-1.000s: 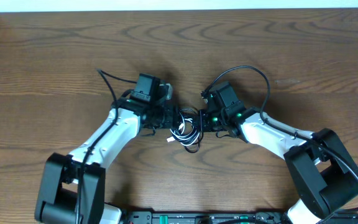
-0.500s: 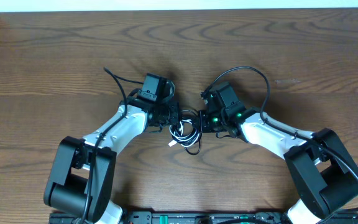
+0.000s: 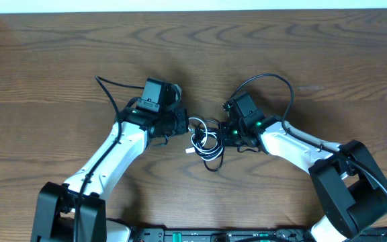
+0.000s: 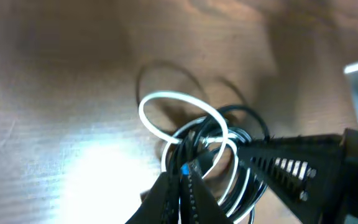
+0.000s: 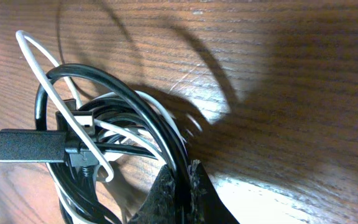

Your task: Untangle cables

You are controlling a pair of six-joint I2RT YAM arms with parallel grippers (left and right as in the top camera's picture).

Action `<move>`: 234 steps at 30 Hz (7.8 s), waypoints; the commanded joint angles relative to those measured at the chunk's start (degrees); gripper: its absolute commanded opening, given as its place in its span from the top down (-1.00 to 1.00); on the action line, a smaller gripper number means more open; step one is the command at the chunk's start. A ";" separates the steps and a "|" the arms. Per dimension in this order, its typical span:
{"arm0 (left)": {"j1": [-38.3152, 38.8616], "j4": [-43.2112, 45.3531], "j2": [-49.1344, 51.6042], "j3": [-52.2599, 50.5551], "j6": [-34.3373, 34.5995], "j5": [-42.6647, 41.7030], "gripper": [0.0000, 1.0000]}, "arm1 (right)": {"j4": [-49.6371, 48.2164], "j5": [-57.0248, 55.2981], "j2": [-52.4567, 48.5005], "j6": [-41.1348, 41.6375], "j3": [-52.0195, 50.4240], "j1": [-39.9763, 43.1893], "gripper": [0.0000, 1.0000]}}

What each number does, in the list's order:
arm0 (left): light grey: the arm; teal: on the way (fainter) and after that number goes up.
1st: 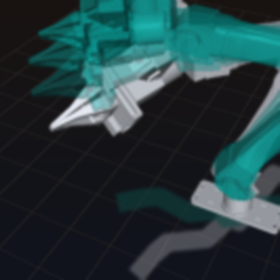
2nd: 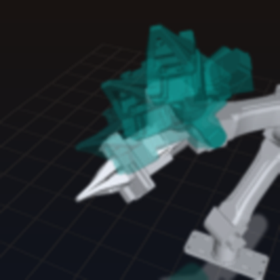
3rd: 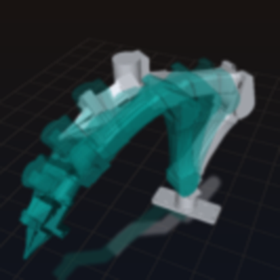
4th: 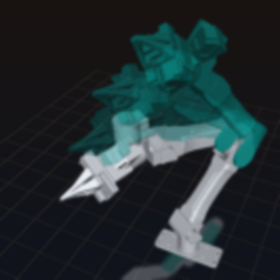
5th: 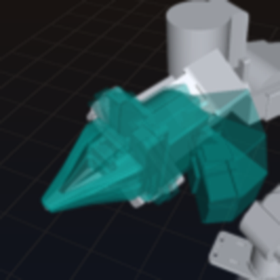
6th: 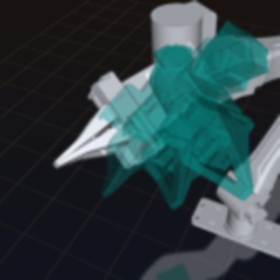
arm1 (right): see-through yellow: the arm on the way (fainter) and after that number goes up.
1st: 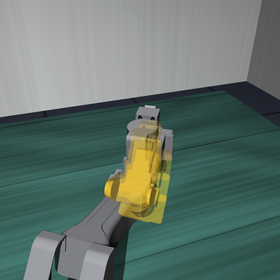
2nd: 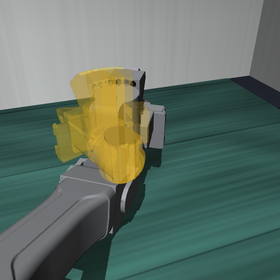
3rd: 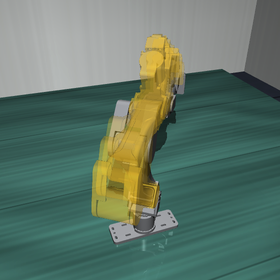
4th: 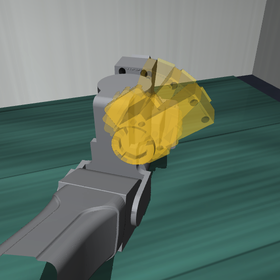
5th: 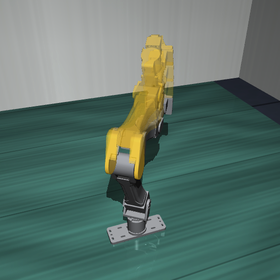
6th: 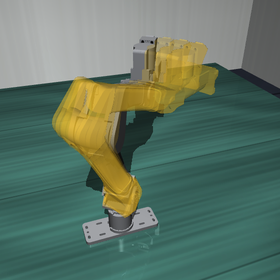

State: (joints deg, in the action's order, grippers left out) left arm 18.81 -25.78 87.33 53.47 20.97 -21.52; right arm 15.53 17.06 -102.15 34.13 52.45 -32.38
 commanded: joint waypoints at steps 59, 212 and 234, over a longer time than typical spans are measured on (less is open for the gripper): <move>-2.05 -4.59 -0.66 0.85 5.95 -1.38 -0.09 | 3.58 -5.99 0.66 0.79 0.37 -0.28 0.98; 5.77 -1.88 -6.03 0.87 4.37 -3.65 0.85 | 22.82 2.73 -4.90 -2.89 8.55 5.38 0.21; -6.47 -19.08 -6.56 0.87 -1.07 14.73 0.85 | 39.71 -2.38 4.55 -11.43 21.84 16.85 0.98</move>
State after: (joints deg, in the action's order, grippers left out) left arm 16.32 -44.07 81.32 53.82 21.04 -11.05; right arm 52.18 18.41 -103.59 26.55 67.96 -20.14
